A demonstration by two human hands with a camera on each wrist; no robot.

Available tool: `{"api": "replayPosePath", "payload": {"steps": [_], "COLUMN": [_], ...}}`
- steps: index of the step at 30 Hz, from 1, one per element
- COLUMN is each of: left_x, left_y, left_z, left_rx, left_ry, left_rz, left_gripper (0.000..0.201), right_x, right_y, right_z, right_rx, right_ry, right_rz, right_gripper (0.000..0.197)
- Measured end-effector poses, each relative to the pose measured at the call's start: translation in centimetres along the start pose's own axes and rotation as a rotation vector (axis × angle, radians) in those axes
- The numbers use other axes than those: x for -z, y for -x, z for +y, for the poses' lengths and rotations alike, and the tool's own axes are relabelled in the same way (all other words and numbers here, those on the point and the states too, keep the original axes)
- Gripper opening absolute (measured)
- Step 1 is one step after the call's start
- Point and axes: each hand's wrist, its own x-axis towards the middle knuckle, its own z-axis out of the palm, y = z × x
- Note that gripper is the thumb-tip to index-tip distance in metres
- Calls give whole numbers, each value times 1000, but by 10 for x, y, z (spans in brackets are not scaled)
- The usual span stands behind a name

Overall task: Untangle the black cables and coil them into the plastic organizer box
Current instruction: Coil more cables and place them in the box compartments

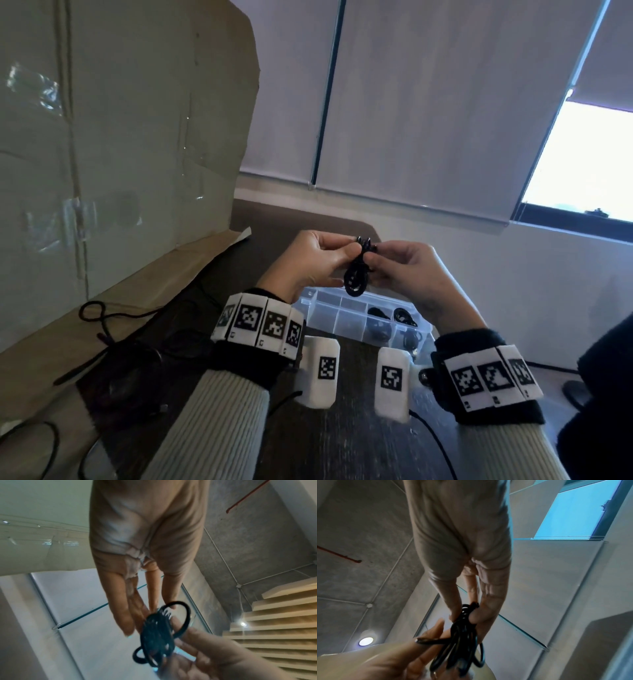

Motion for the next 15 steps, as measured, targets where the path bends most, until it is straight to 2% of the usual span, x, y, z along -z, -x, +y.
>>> {"api": "replayPosePath", "payload": {"steps": [3,6,10,15], "left_x": [12,28,33,27], "left_y": [-4,-8,-7,16], "left_z": [-8,-20,-39,-58], "left_rx": [31,120,270,403], "left_ry": [-61,98,324,399], "left_rz": [71,182,360,364], "left_gripper": [17,10,14,17], "right_x": [9,15,11,6], "right_y": [-26,-57,-77,-82], "right_z": [21,45,67,85], "right_rx": [-137,-258,-360,-463], "right_ry": [142,398,689,840], "right_rz": [145,226,194,115], "right_gripper": [8,14,30,32]}}
